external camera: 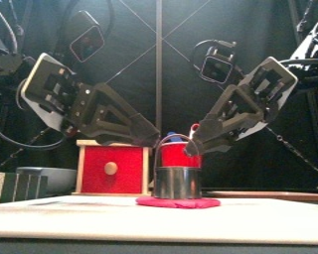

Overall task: Get the cutter from the drawer then cut the dough then place the extra dough in the bowl
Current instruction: Cut the dough

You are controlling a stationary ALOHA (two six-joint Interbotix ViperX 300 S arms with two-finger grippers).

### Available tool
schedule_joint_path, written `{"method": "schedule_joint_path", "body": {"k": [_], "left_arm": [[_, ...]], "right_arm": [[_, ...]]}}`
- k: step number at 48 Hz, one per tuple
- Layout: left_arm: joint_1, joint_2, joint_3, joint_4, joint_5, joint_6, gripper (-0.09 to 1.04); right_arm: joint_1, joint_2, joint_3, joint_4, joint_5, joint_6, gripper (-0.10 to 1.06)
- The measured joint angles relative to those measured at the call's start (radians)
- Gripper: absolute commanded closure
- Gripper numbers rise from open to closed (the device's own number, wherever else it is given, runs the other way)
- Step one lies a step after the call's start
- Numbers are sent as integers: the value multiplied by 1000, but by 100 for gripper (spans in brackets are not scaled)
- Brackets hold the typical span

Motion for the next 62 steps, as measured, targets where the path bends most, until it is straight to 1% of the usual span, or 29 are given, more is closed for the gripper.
{"method": "schedule_joint_path", "body": {"k": [7, 12, 21, 27, 37, 48, 62], "left_arm": [[38, 5, -3, 21, 9, 0, 18], [48, 3, -3, 34, 20, -3, 18], [41, -23, -3, 37, 72, 0, 18], [14, -40, -3, 32, 101, 0, 18], [-8, -55, -2, 21, 112, 21, 18], [2, -55, -2, 21, 114, 60, 18], [46, -55, 0, 20, 114, 66, 18]], "right_arm": [[12, 6, -2, 25, 31, 0, 14], [21, 8, -2, 35, 44, 0, 14], [21, 8, -17, 34, 69, 0, 14], [21, 8, -32, 34, 84, 0, 14], [25, 9, -51, 37, 107, 0, 14], [31, 18, -55, 52, 110, 0, 14], [34, 23, -67, 51, 120, 0, 14]]}}
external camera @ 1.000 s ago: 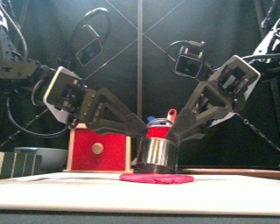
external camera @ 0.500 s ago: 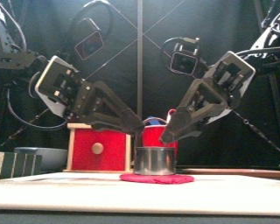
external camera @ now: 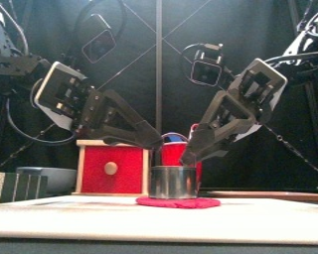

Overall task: Get the cutter from the drawer then cut the dough then place the extra dough in the bowl
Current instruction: Cut the dough

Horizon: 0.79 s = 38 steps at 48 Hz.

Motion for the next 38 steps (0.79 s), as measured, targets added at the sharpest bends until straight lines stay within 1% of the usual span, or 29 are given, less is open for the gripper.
{"method": "schedule_joint_path", "body": {"k": [16, 25, 31, 38], "left_arm": [[-2, 0, 0, 2, 26, 0, 19], [-31, 0, -3, 2, 72, 3, 19], [-43, 0, -6, 0, 77, 3, 19], [-38, 0, -12, 0, 80, 3, 19]], "right_arm": [[6, 0, -2, -2, 14, 0, 15], [6, 0, -6, -3, 15, 0, 24], [5, 0, -8, -3, 14, 0, 30], [6, 5, -8, -3, 17, 0, 32]]}}
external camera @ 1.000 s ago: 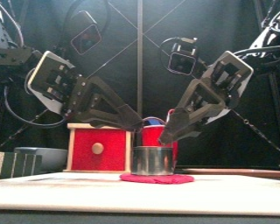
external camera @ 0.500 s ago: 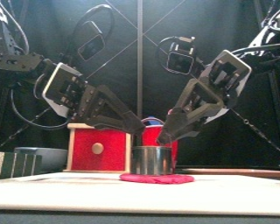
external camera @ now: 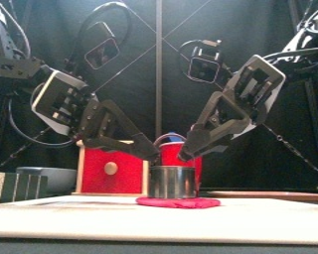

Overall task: Get the cutter from the drawer then cut the dough then place the extra dough in the bowl
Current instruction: Cut the dough

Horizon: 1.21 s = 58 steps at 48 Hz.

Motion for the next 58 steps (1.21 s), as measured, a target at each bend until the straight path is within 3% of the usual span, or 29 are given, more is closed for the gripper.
{"method": "schedule_joint_path", "body": {"k": [7, 20, 58], "left_arm": [[0, 0, -5, 0, 0, 2, 21], [3, 0, -5, 2, 5, -5, 36], [20, 6, -12, 14, 101, -2, 40]], "right_arm": [[0, 6, 0, 0, 6, 0, 32], [-2, 12, 0, 0, 20, 0, 32], [5, 51, -46, -2, 114, -2, 33]]}}
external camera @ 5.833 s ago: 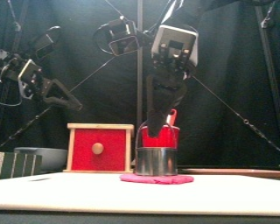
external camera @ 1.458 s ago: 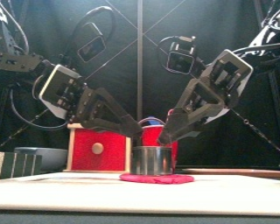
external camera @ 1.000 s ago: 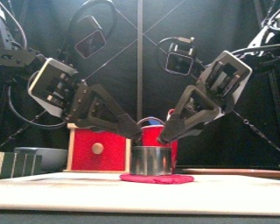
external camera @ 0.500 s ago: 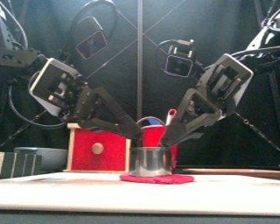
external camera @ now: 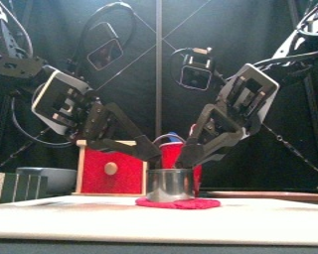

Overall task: Get the cutter from the drawer then cut the dough then place the extra dough in the bowl
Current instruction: Cut the dough

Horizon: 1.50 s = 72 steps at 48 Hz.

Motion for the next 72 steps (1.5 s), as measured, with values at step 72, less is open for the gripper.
{"method": "schedule_joint_path", "body": {"k": [72], "left_arm": [[15, 43, -23, 57, 137, -6, 52]], "right_arm": [[11, 32, 5, -2, 31, -6, 47]]}}
